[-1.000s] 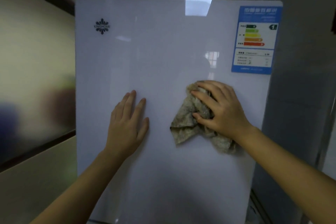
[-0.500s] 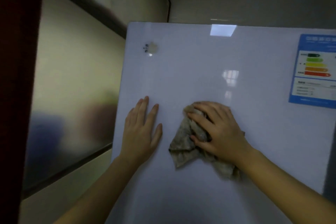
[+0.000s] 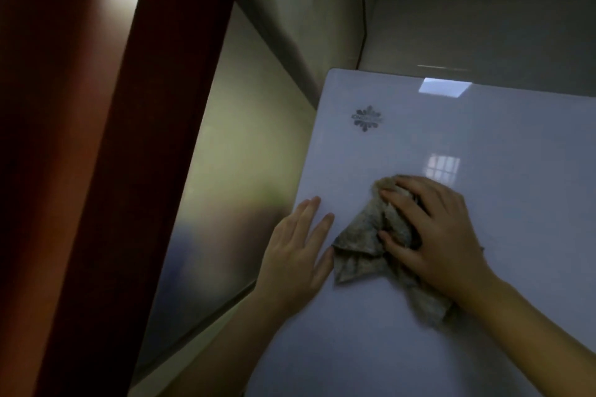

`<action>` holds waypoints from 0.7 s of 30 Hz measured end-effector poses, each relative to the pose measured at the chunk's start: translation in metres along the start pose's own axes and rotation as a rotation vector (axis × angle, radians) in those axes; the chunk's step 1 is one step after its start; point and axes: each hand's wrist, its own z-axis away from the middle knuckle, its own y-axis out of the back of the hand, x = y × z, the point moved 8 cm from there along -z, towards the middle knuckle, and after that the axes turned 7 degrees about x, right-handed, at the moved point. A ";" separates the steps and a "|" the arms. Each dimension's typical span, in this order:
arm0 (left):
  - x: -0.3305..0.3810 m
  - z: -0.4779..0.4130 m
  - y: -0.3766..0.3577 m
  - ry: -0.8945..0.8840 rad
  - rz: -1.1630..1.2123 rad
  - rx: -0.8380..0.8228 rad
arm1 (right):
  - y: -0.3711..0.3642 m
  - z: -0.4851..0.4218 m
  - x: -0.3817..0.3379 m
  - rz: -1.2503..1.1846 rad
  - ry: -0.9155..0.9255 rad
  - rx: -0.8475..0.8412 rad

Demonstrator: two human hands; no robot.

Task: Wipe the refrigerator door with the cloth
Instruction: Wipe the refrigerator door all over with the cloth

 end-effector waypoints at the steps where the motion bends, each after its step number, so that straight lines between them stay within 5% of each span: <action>1: -0.001 0.001 -0.001 -0.003 0.013 0.004 | 0.000 0.003 -0.001 0.004 0.003 -0.008; 6: -0.003 0.004 0.000 0.008 0.067 0.010 | 0.009 0.007 0.001 0.055 0.042 -0.028; 12: -0.008 0.008 0.002 -0.015 0.073 0.011 | 0.017 -0.014 0.021 0.038 -0.174 0.122; 18: -0.008 0.013 -0.002 -0.006 0.081 0.000 | -0.008 -0.004 -0.017 0.026 0.181 -0.099; 21: -0.006 0.012 0.001 0.011 0.103 0.003 | 0.010 -0.012 0.006 0.066 0.004 0.033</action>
